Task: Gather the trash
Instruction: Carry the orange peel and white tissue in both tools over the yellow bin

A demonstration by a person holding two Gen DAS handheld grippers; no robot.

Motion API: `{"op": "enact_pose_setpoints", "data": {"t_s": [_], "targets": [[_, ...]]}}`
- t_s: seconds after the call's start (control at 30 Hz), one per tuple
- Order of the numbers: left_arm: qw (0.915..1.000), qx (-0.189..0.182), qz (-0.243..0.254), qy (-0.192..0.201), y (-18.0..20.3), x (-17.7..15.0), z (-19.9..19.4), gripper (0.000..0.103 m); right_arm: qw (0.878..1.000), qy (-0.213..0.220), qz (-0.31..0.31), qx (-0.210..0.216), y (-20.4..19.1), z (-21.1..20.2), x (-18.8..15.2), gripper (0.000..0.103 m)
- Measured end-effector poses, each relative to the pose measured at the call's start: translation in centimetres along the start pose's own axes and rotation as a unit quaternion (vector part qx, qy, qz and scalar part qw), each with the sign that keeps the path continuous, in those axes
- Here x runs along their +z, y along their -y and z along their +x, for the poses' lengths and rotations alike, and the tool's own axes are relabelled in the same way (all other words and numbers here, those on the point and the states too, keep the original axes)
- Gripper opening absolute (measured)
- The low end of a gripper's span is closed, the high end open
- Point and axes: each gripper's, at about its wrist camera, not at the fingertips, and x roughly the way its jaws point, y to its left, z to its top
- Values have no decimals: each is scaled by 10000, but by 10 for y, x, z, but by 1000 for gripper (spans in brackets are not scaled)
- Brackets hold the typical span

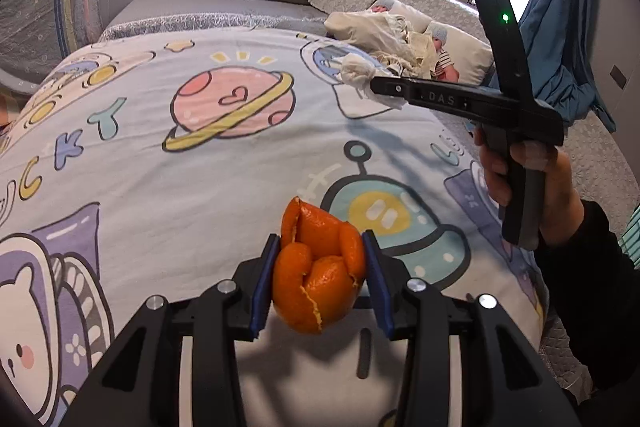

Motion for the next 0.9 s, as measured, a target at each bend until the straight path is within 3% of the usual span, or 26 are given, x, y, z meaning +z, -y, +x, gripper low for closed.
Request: {"op": "enact_pose_setpoints", "data": {"t_s": [0.5, 0.9], "targets": [[9947, -285, 592, 790, 83, 29, -60, 39, 9960, 709, 540, 38, 34, -128, -15, 27], [9805, -764, 1423, 1116, 174, 45, -79, 39, 9824, 1349, 1056, -746, 85, -236, -61, 27]]}}
